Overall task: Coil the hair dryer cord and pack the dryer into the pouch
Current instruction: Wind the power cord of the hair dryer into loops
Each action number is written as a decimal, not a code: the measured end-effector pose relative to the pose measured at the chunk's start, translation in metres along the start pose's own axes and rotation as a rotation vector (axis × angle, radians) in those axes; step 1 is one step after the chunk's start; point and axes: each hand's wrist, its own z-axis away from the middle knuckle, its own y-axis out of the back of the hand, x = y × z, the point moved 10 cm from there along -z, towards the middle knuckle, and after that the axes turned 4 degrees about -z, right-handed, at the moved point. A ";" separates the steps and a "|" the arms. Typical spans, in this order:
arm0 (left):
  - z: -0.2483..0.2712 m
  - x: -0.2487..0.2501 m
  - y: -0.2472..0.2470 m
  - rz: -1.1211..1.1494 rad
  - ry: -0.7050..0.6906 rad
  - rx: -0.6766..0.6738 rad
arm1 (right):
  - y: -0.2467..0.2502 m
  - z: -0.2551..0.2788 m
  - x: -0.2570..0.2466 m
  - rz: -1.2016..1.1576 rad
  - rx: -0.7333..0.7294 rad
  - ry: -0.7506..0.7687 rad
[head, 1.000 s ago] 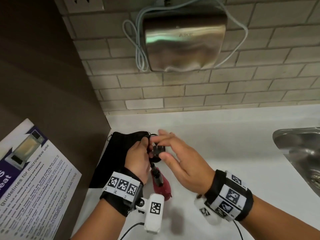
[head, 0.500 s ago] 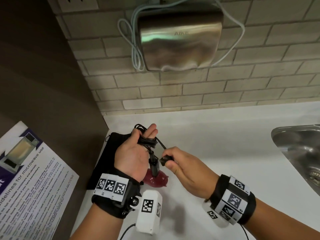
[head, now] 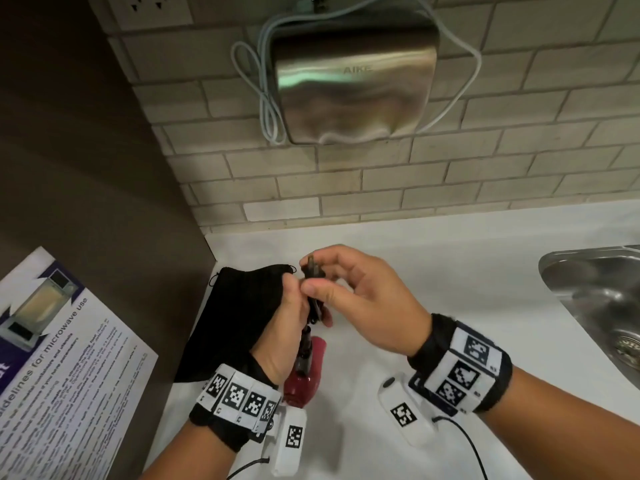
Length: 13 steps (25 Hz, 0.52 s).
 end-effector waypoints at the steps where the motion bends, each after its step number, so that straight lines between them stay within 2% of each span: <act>1: 0.001 0.001 -0.004 -0.083 -0.021 -0.026 | 0.008 -0.008 0.000 0.036 0.033 -0.011; 3: 0.005 0.002 -0.012 -0.189 -0.036 -0.077 | 0.020 -0.022 0.004 0.083 0.088 -0.017; 5: 0.009 0.003 -0.017 -0.174 -0.019 -0.093 | 0.026 -0.032 0.015 0.086 0.092 -0.042; 7: 0.008 -0.001 -0.013 -0.099 0.016 -0.071 | 0.023 -0.033 0.035 0.031 -0.014 -0.145; 9: 0.005 -0.005 -0.002 -0.003 0.038 -0.021 | 0.014 -0.018 0.056 -0.030 -0.231 -0.270; 11: 0.002 -0.011 0.010 0.095 0.069 0.048 | 0.003 0.000 0.068 -0.073 -0.400 -0.303; 13: 0.002 -0.013 0.014 0.239 0.109 0.126 | 0.004 0.005 0.075 0.012 -0.361 -0.282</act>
